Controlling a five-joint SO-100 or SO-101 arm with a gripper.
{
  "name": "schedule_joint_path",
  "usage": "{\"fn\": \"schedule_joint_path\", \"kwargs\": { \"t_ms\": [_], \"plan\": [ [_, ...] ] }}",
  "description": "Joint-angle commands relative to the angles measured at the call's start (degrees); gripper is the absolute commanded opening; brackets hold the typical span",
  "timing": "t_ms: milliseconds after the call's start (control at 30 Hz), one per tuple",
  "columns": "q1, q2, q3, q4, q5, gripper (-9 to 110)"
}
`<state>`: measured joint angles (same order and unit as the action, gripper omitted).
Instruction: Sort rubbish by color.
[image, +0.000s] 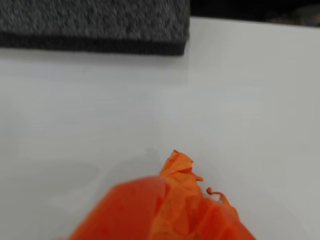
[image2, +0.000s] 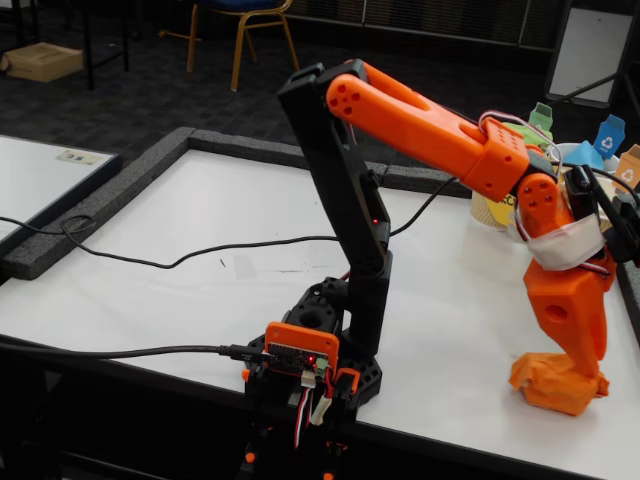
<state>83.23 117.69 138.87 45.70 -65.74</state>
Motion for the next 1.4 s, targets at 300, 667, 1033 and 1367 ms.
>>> {"fn": "schedule_joint_path", "kwargs": {
  "t_ms": [300, 667, 1033, 1367],
  "plan": [
    [8.00, 1.14, -15.03, 13.54, -1.23, 14],
    [7.91, 1.14, -28.92, 28.92, -1.49, 18],
    [5.98, 1.05, -26.10, 39.90, -1.49, 18],
    [3.87, 0.70, -11.16, 29.09, -1.49, 19]
  ]
}}
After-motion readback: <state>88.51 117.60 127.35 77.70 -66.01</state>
